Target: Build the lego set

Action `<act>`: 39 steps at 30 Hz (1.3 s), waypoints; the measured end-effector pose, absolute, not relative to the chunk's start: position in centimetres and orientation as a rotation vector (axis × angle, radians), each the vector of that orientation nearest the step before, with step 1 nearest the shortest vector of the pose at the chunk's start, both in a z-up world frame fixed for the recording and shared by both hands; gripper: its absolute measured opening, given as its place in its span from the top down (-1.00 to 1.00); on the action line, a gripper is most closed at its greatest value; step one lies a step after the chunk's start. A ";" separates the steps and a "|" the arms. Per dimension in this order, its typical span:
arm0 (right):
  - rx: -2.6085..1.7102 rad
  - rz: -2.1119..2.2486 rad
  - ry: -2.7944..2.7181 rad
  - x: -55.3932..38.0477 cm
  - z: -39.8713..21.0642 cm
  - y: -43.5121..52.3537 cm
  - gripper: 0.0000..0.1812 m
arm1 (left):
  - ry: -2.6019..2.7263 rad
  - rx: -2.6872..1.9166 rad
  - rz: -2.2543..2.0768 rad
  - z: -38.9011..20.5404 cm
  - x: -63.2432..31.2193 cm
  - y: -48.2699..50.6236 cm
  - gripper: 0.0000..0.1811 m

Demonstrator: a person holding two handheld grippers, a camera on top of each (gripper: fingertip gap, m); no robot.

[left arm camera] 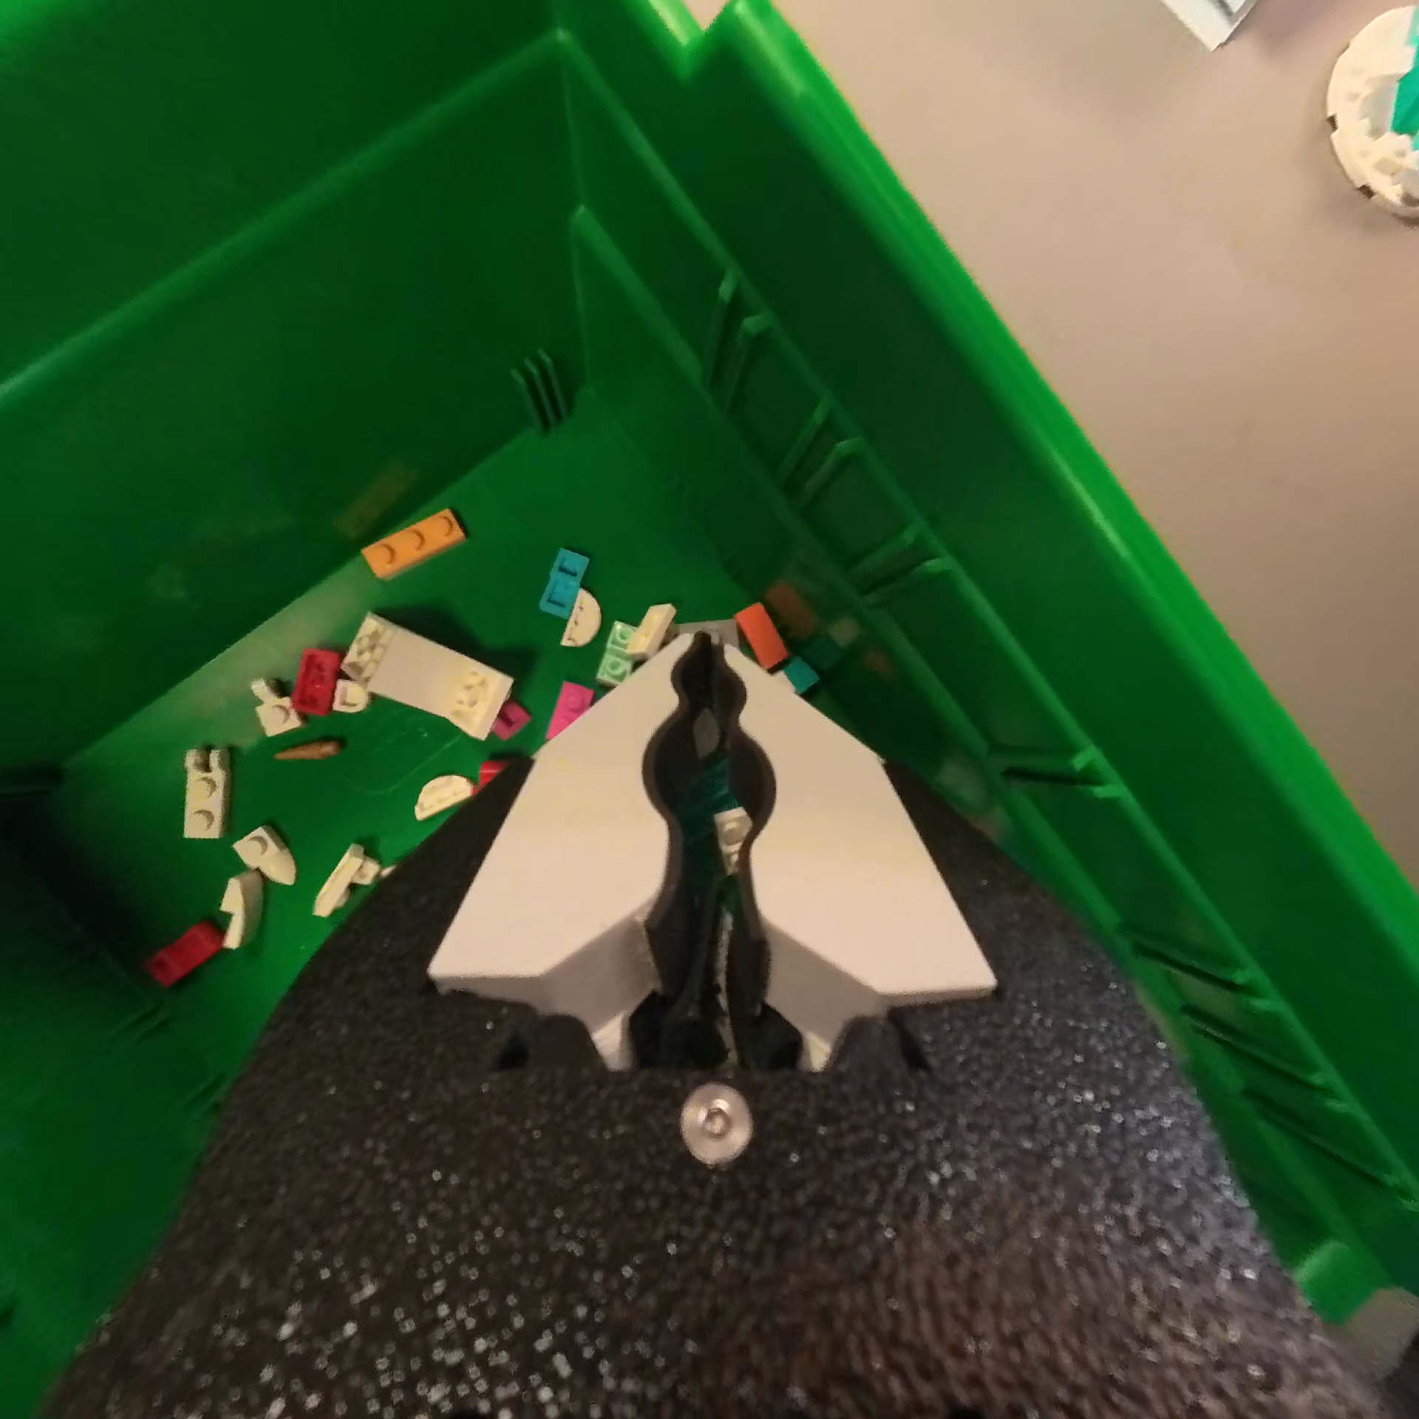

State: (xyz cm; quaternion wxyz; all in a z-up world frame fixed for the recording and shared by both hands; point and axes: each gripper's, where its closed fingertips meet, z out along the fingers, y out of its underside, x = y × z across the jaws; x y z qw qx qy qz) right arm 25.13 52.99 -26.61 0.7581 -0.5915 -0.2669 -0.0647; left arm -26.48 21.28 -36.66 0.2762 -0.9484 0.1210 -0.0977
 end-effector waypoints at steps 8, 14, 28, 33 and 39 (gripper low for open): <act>-1.286 -0.135 -0.581 25.1 -26.6 52.9 0.75 | 0.282 -2.505 -0.254 -35.3 -26.8 21.0 1.00; -1.285 -0.135 -0.584 25.0 -26.6 52.9 0.75 | 0.302 -2.538 -0.281 -37.0 -26.2 21.1 0.96; -1.287 -0.141 -0.586 25.0 -26.7 53.0 0.75 | 0.364 -2.509 -0.214 -37.4 -26.3 22.1 0.95; -1.290 -0.145 -0.586 25.0 -26.7 53.0 0.75 | 0.448 -2.476 -0.130 -37.2 -26.5 21.7 0.99; -1.298 -0.166 -0.599 24.9 -26.9 53.1 0.76 | 0.407 -2.314 0.005 -34.5 -28.0 21.0 1.00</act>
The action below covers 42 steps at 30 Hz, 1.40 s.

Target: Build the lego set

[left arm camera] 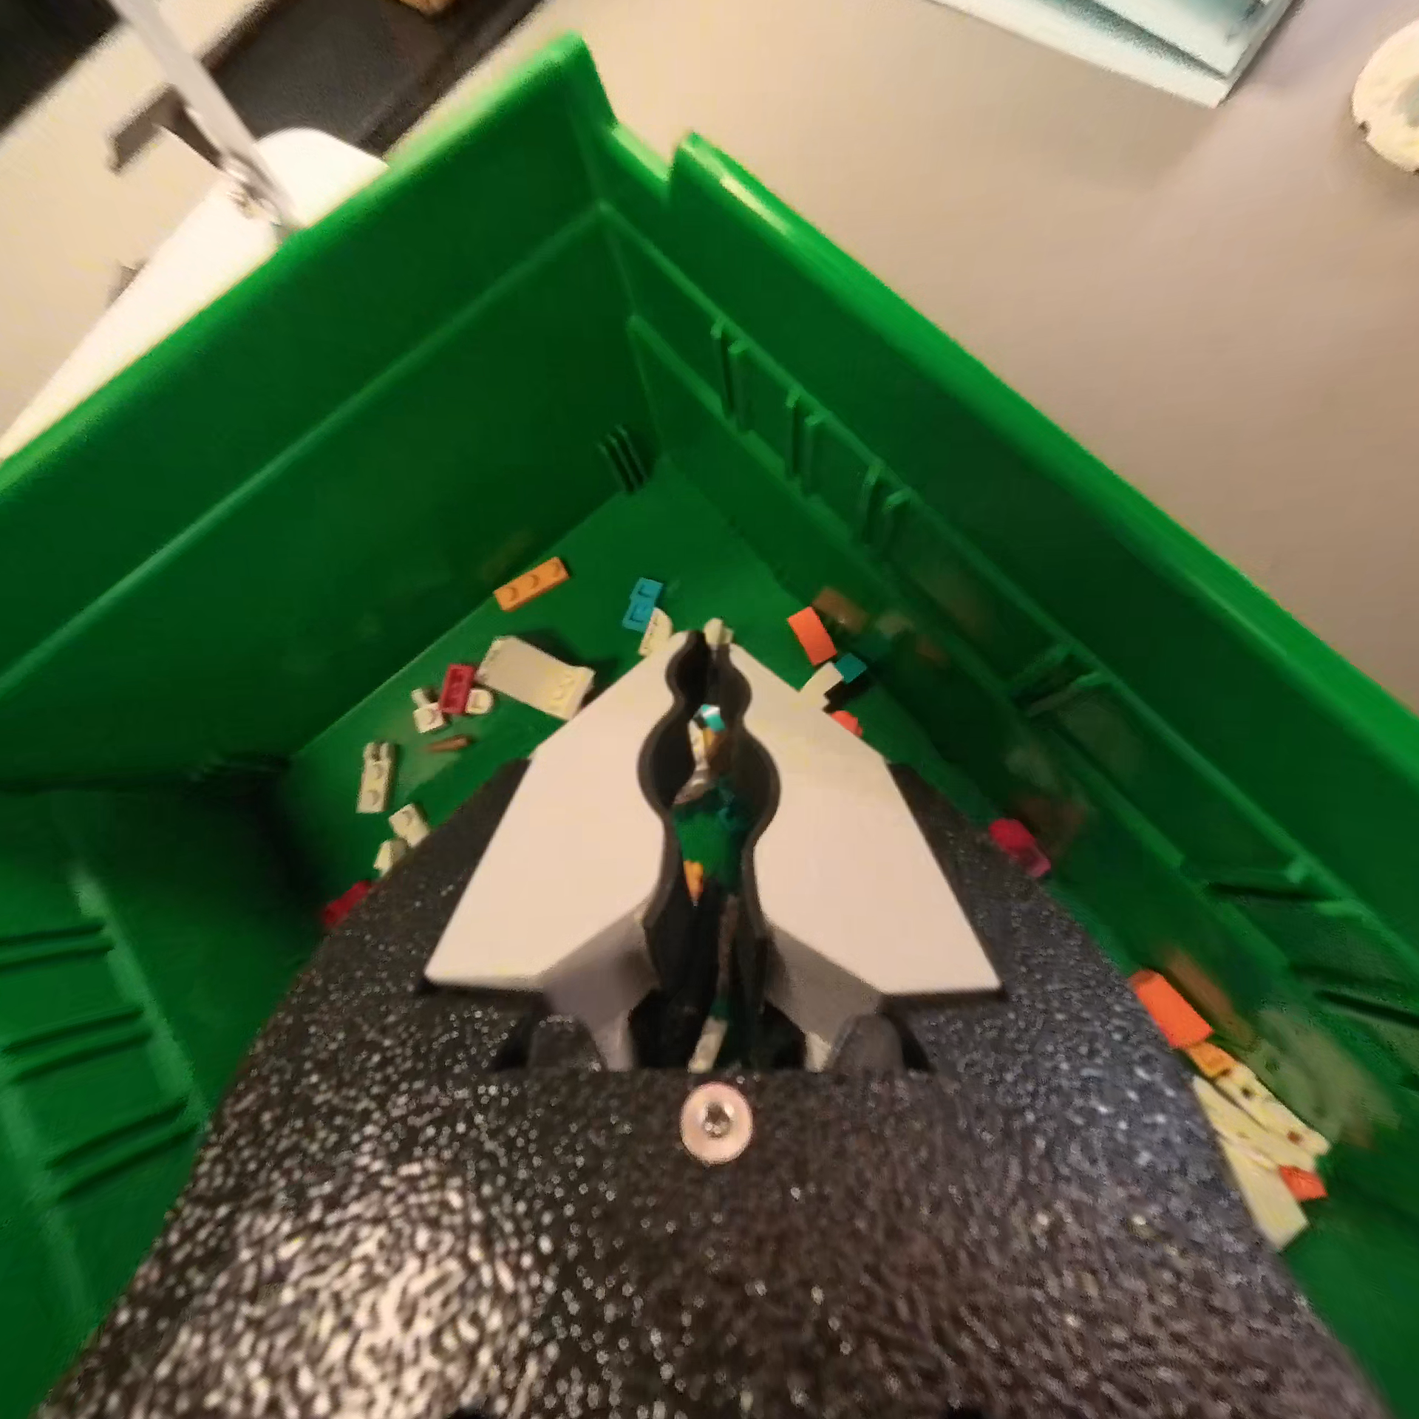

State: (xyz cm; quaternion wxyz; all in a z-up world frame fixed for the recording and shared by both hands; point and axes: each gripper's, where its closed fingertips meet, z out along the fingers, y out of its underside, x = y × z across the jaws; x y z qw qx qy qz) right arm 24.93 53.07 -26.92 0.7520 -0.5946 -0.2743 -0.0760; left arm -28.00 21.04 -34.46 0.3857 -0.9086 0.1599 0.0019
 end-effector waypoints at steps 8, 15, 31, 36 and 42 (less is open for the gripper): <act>-1.301 -0.176 -0.606 24.8 -27.0 53.1 0.76 | 0.343 -2.054 0.128 -26.9 -27.6 19.8 1.00; -1.247 -0.119 -0.607 24.4 -26.2 52.5 0.75 | 0.464 -1.888 0.268 -18.1 -19.2 17.6 1.00; -0.972 0.837 -1.624 11.7 -30.0 36.2 0.67 | 0.667 -2.034 -0.382 -28.7 2.9 24.0 1.00; -0.999 0.964 -1.970 11.4 -33.3 29.5 0.67 | 0.685 -2.109 -0.481 -32.4 5.8 24.5 1.00; -1.062 0.961 -2.096 10.9 -35.8 27.2 0.63 | 0.717 -2.130 -0.519 -34.2 8.2 25.5 0.99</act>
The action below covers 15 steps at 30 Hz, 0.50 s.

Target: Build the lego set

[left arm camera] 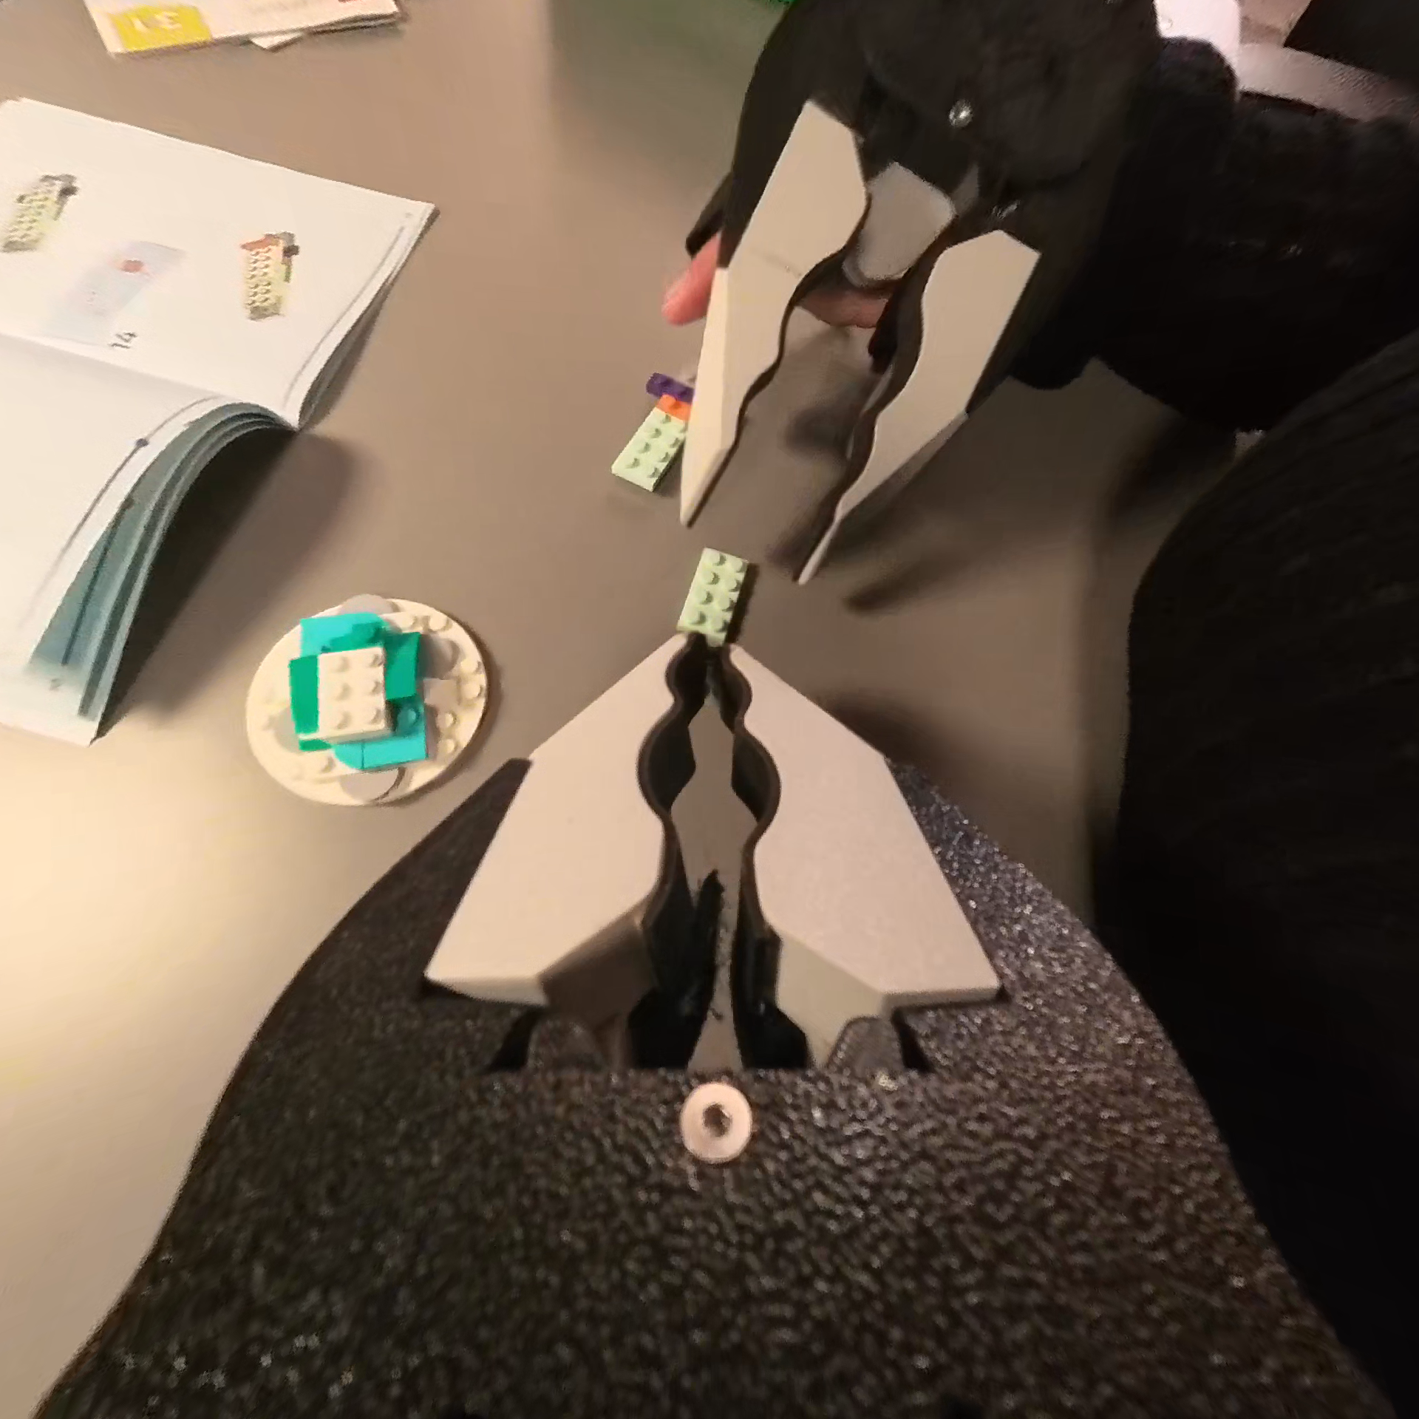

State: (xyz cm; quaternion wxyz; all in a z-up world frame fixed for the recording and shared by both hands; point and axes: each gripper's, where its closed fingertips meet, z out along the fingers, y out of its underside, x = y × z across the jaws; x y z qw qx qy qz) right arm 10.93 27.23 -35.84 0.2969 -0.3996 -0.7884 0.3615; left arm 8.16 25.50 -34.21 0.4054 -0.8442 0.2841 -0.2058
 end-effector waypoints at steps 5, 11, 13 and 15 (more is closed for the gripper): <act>-1.132 0.928 -2.128 10.8 -37.0 27.5 0.63 | 0.737 -2.136 -0.543 -34.3 8.8 25.8 1.00; -1.168 0.939 -2.153 10.8 -37.3 27.5 0.69 | 0.744 -2.141 -0.568 -34.3 8.7 25.9 1.00; -1.172 0.945 -2.156 10.8 -37.3 27.5 0.69 | 0.743 -2.139 -0.579 -34.3 8.6 26.0 1.00; -1.172 0.949 -2.160 10.9 -37.3 27.5 0.70 | 0.745 -2.138 -0.591 -34.4 8.6 26.1 1.00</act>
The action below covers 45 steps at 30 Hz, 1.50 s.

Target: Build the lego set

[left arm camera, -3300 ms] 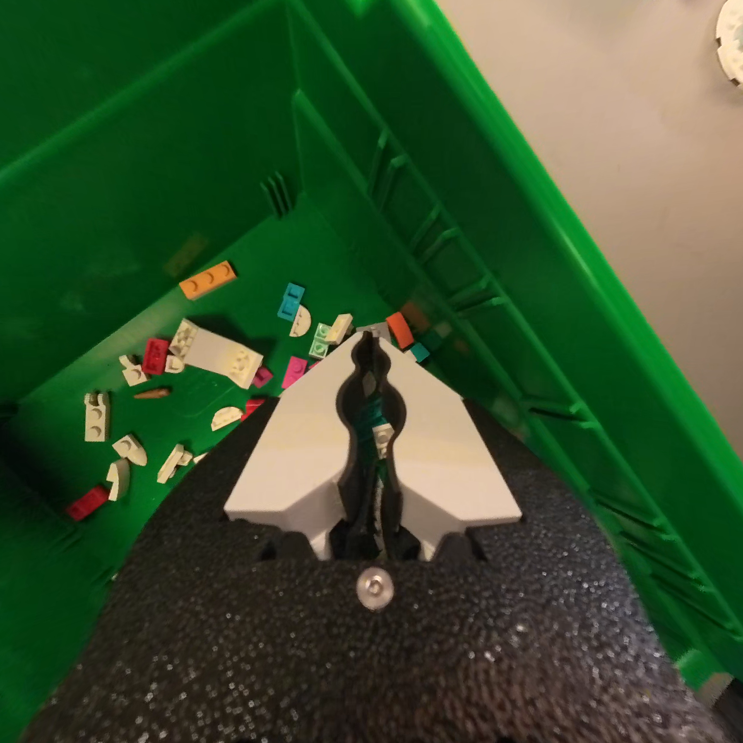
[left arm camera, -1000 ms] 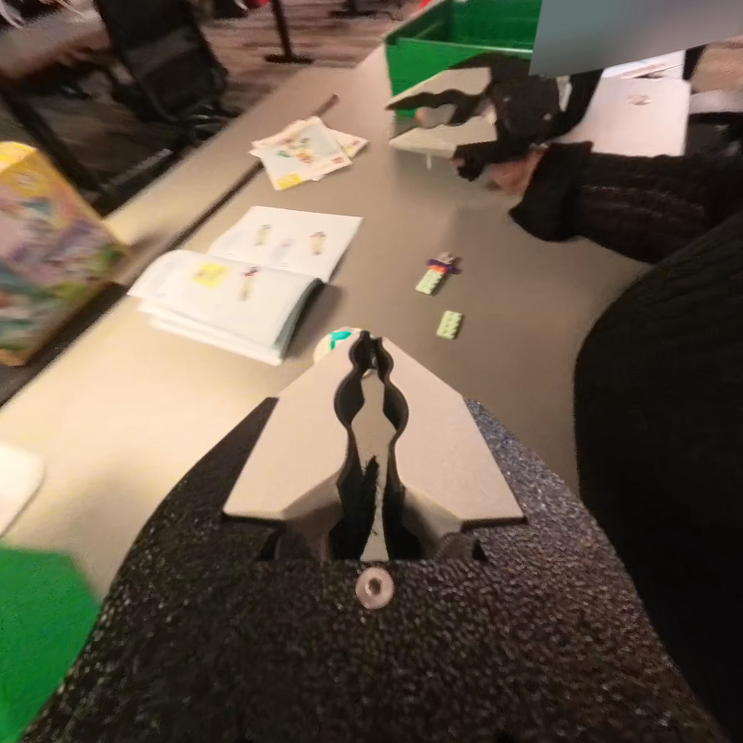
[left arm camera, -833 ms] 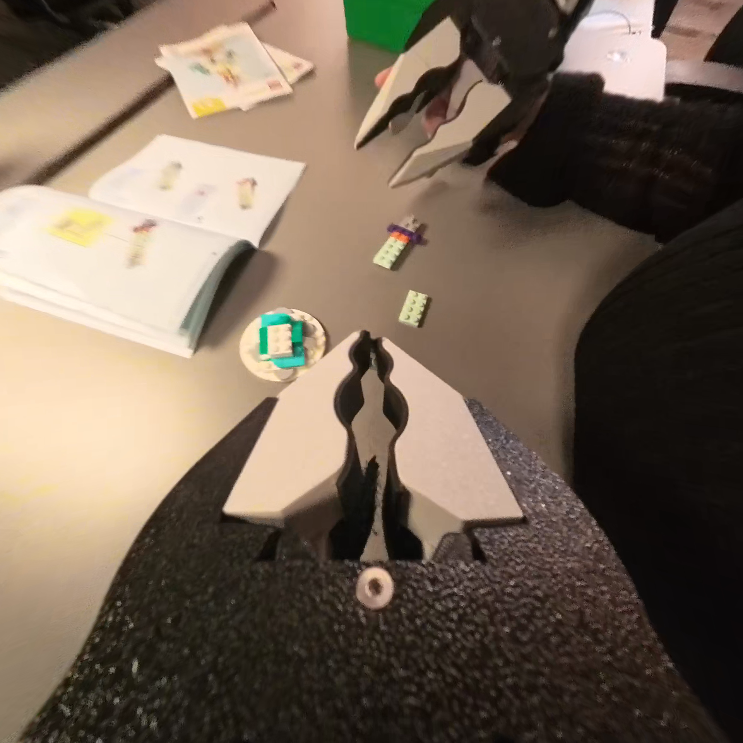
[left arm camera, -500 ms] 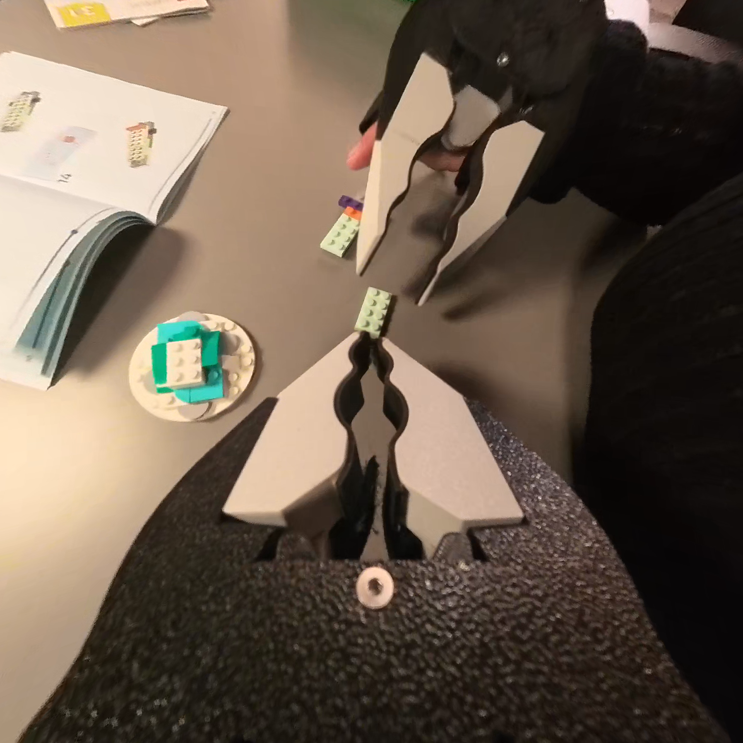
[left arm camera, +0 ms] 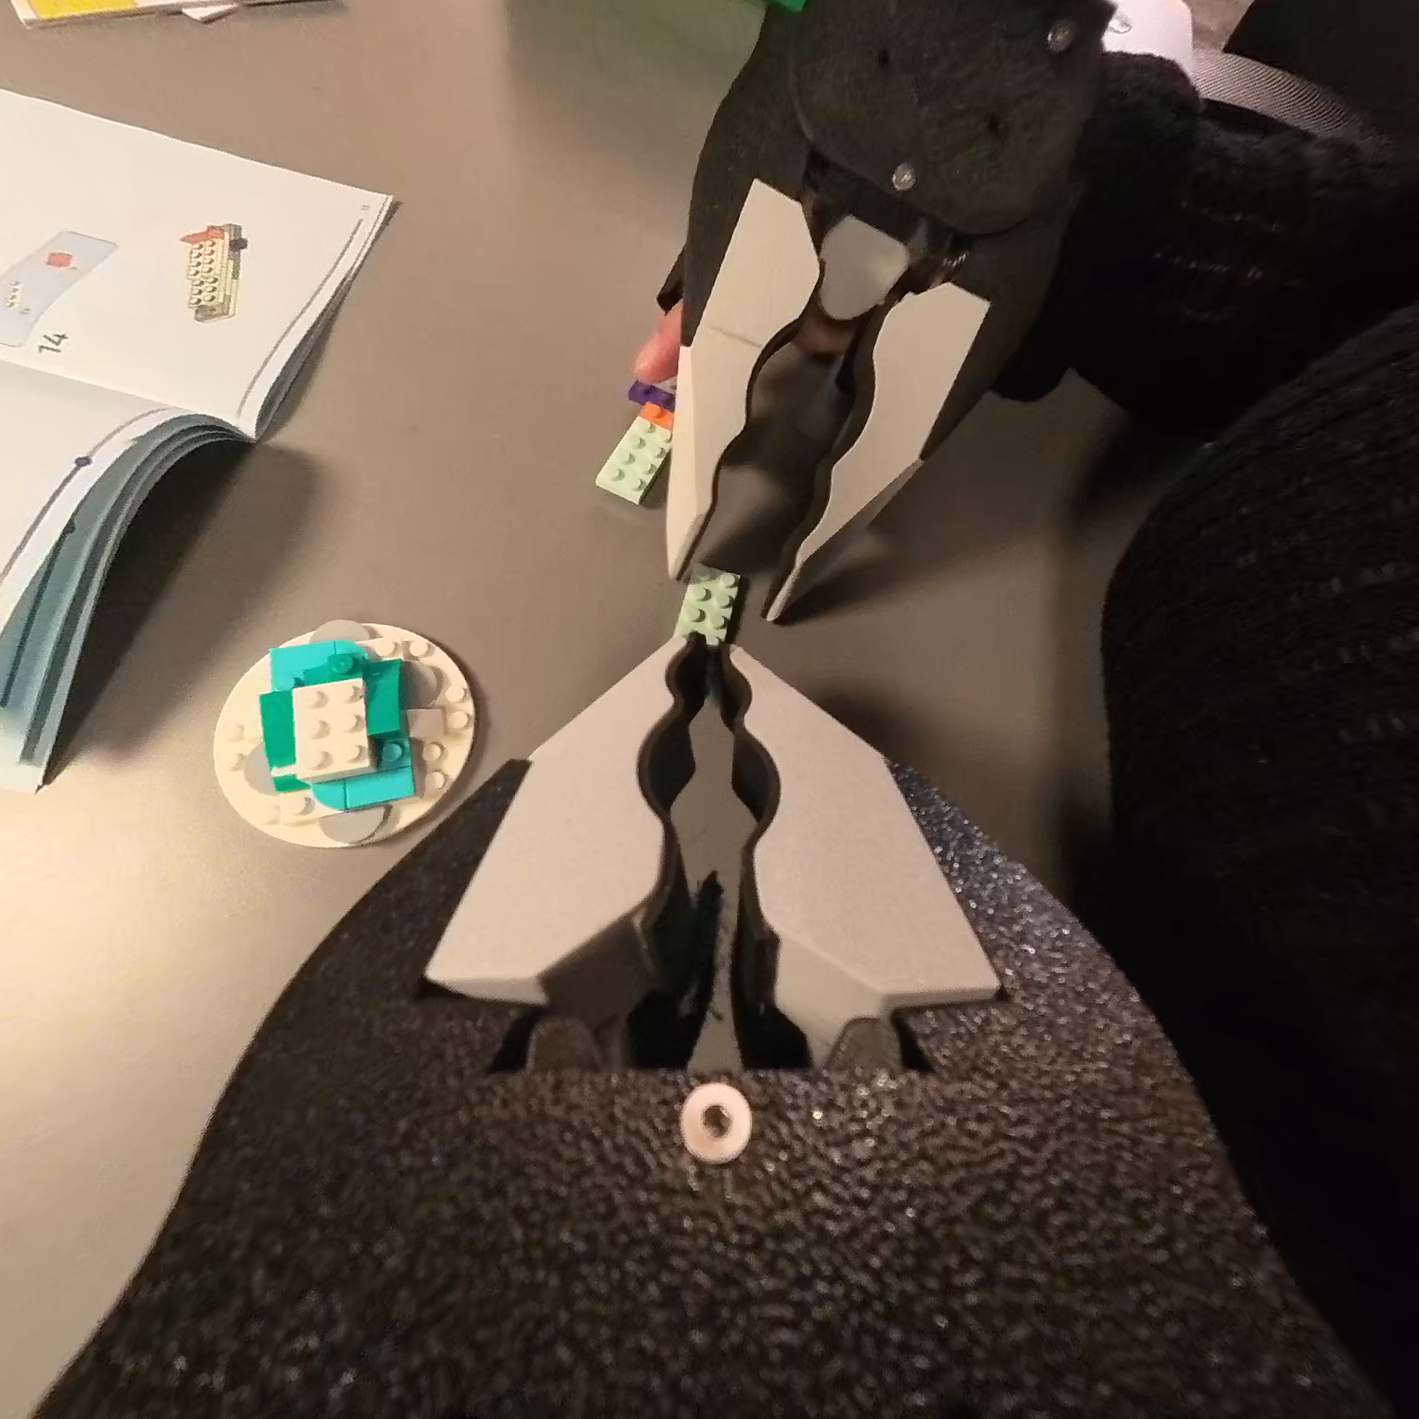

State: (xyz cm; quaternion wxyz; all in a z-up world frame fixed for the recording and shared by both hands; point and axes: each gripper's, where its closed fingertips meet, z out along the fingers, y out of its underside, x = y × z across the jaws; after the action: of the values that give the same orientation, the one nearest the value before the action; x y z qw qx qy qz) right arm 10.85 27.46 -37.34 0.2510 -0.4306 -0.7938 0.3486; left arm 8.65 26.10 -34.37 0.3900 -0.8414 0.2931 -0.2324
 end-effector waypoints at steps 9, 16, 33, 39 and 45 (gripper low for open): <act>-1.184 0.981 -2.191 11.0 -37.5 27.1 0.83 | 0.745 -2.125 -0.611 -34.2 8.7 26.5 1.00; -1.200 0.974 -2.179 10.8 -37.5 27.4 0.83 | 0.781 -2.139 -0.570 -34.6 8.6 26.6 1.00; -1.199 0.973 -2.179 10.8 -37.5 27.4 0.83 | 0.887 -2.127 -0.542 -34.5 9.4 27.3 1.00; -1.180 0.954 -2.173 10.8 -37.5 27.4 0.83 | 0.881 -2.127 -0.561 -34.7 9.6 27.1 0.99; -1.185 0.958 -2.174 10.8 -37.5 27.4 0.83 | 0.891 -2.129 -0.549 -34.8 9.7 27.2 0.99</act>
State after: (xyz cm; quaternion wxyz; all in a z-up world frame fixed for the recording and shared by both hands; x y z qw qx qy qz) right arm 10.80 27.36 -37.53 0.2409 -0.4330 -0.7948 0.3503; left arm 9.69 27.24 -34.77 0.3753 -0.8318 0.3481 -0.2147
